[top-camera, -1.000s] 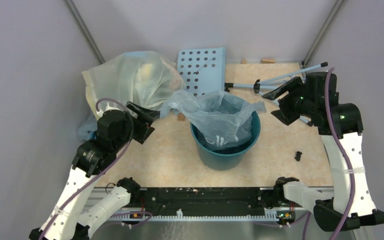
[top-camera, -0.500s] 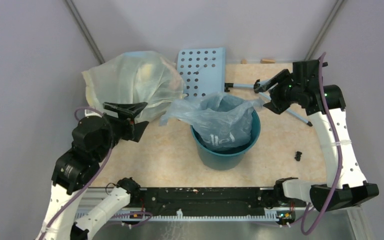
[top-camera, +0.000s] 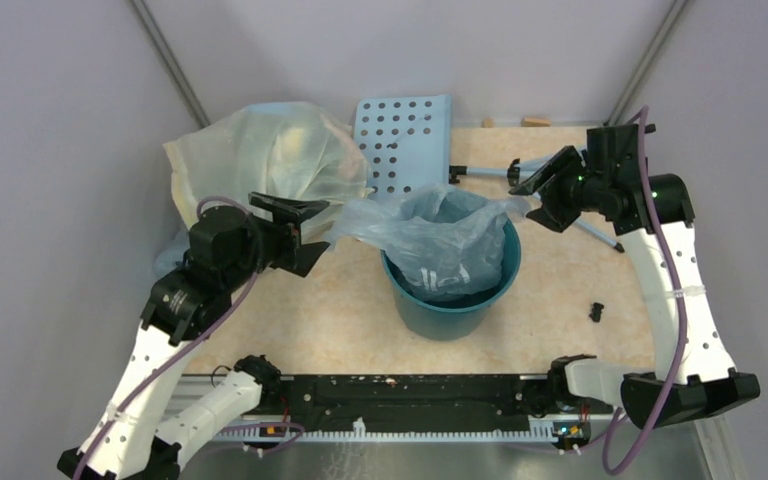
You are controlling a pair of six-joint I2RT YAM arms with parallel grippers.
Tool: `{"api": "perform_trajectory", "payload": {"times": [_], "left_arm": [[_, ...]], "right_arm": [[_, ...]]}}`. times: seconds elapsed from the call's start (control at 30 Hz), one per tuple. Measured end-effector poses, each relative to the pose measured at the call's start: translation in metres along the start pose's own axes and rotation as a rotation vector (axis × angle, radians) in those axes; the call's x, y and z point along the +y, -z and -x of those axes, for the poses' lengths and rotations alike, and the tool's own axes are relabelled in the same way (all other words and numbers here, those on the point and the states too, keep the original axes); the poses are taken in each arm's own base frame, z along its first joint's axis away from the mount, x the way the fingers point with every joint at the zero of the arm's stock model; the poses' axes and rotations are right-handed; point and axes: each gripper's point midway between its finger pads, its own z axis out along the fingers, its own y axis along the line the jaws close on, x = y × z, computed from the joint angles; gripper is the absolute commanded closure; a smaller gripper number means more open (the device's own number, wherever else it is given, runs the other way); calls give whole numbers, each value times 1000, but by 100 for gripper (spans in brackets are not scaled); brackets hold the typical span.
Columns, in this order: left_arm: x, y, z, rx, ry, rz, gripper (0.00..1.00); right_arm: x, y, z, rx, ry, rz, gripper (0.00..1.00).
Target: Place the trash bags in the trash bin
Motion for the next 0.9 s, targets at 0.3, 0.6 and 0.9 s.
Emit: {"api": "perform_trajectory", "payload": {"times": [0.3,0.6,0.9], "left_arm": [[16,-20,-4,36,28,29,22],[37,-35,-6,52,54,71,38],[52,-49,-4,49,67,81,100]], "right_arm": [[-10,8,-13,35,32,12,50],[-9,7,-19,66,50,23,84],[-8,5,-23,97,67,31,100]]}}
